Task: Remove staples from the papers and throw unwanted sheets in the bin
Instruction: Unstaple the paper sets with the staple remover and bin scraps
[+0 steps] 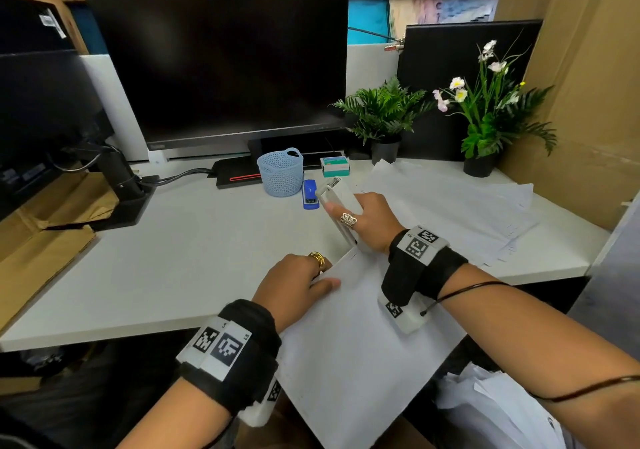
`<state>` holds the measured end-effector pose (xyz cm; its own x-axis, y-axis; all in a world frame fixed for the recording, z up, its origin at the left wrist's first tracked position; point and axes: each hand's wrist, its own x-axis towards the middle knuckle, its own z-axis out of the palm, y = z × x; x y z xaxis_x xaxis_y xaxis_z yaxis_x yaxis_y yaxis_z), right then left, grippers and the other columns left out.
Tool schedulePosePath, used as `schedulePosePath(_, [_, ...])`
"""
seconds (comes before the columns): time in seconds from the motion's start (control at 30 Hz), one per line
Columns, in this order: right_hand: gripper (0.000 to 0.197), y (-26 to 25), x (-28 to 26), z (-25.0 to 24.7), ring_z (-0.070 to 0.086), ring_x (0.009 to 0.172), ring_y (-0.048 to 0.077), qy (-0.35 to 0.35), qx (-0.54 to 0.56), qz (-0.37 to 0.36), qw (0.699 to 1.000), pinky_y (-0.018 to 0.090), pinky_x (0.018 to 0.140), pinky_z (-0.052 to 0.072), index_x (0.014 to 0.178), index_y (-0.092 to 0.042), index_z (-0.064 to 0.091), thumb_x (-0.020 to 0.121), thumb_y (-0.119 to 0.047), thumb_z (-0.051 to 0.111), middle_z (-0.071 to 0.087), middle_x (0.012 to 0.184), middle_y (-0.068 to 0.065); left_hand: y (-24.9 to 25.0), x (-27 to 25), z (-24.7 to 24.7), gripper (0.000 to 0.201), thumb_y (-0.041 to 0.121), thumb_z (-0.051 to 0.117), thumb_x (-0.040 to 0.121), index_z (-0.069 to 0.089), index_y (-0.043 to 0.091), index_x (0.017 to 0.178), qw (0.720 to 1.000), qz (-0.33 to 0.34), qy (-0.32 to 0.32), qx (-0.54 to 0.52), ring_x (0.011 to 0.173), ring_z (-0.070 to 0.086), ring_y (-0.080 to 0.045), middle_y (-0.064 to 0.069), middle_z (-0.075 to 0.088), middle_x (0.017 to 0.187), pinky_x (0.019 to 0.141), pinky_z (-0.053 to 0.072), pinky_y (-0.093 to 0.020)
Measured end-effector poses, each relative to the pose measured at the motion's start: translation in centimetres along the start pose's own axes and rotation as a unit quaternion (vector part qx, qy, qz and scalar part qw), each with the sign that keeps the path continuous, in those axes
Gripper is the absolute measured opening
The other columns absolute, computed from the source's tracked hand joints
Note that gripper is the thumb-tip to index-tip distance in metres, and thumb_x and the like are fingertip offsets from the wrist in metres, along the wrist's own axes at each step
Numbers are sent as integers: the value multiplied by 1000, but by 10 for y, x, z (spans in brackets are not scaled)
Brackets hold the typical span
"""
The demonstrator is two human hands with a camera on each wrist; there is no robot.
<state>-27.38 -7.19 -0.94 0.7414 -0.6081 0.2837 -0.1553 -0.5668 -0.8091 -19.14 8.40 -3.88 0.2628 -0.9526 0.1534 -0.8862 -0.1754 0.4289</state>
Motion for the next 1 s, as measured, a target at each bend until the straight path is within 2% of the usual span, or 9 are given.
schedulePosePath(0.07, [50,6,15,4,53,73,20,-43,-19,106,993,30,70,43,87,-6,64,82,-56,60,56,77,5,-4,1,2,24,38,55,92,60,15,91,1000,-8,-17,10,64,46,-9,6,54,72,56,28,-18])
schedulePosePath(0.2, [76,15,44,9,55,106,26,-176,-99,257,945,39,100,42,121,-12,53,65,-61,66,57,120,8,-12,-2,10,33,39,53,93,59,20,119,998,-13,-61,16,93,59,-16,0,66,106,77,45,-27])
schedulePosePath(0.33, [53,16,55,19,53,104,25,-210,-284,223,909,38,94,45,120,-9,50,80,-40,62,55,115,8,-14,-6,14,38,38,50,95,52,23,130,997,-13,-80,10,102,59,-16,0,63,118,89,46,-29])
schedulePosePath(0.5, [63,22,61,29,54,109,24,-213,-365,185,887,33,96,45,128,-6,48,80,-42,69,55,124,9,-18,-5,17,40,36,48,96,49,21,133,995,-14,-96,1,108,57,-17,-1,59,125,94,45,-29])
schedulePosePath(0.63, [55,5,49,12,53,110,21,-155,-335,92,925,30,97,42,128,-8,54,85,-41,65,58,123,7,-22,-6,17,39,37,49,95,51,23,132,996,-12,-91,-7,105,58,-15,1,61,122,88,44,-25])
schedulePosePath(0.73, [27,-15,16,-13,54,85,14,-86,-225,-50,969,25,76,44,103,-14,67,83,-33,69,64,94,3,-23,-10,5,33,38,46,96,53,27,127,999,13,-27,34,99,59,-15,3,65,112,72,37,-21])
schedulePosePath(0.87, [23,2,-29,-42,56,90,11,-157,-324,-98,928,26,80,44,98,-24,68,78,-33,73,65,96,-8,-19,-7,-9,31,32,45,97,54,30,127,985,74,91,126,103,59,-16,9,61,119,76,39,-23])
schedulePosePath(0.93, [16,23,-43,-45,63,86,17,-37,-320,-165,932,29,76,48,91,-23,71,77,-14,72,70,89,-7,-12,-4,-9,29,23,56,92,60,25,121,976,115,121,140,96,63,-17,9,61,115,71,40,-19])
schedulePosePath(1.0, [17,42,-55,-41,66,71,18,126,-293,-284,904,28,64,50,75,-18,73,70,-2,73,71,75,-5,-8,-2,-4,32,10,72,77,67,20,107,972,147,136,125,81,67,-18,6,66,101,62,44,-17])
